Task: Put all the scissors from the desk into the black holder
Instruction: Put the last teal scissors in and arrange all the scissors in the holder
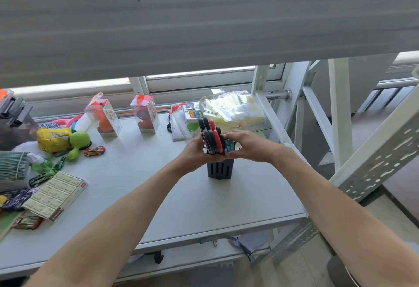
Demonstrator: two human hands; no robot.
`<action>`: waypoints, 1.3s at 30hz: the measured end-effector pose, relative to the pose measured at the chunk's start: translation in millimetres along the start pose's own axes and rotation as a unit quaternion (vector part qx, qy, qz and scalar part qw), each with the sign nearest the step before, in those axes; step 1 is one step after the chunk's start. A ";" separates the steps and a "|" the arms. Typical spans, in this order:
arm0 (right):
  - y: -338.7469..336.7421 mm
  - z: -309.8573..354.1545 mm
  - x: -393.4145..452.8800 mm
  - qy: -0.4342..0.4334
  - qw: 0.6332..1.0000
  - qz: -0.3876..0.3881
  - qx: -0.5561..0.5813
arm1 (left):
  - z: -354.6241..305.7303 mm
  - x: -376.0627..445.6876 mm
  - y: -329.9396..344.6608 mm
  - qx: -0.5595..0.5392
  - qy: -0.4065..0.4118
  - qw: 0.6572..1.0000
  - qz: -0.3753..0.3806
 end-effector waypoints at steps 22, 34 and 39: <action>-16.6 32.8 7.5 0.010 0.997 0.035 -0.068 | -15.7 -7.6 -3.9 -0.066 0.026 0.997 -0.024; -18.0 42.8 9.7 0.042 0.993 -0.024 -0.107 | -3.5 -8.4 5.5 0.037 0.055 0.993 -0.099; -25.9 36.8 4.9 0.074 0.992 -0.080 -0.065 | -3.9 -8.6 9.5 0.044 0.060 0.991 -0.114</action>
Point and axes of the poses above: each hand's wrist, its own x-axis towards the middle knuckle, its own y-axis out of the palm, z = x × y, the point moved 6 cm from there along x, towards the middle knuckle, and after that the axes turned 10 degrees about -y, right-handed, at the moved point
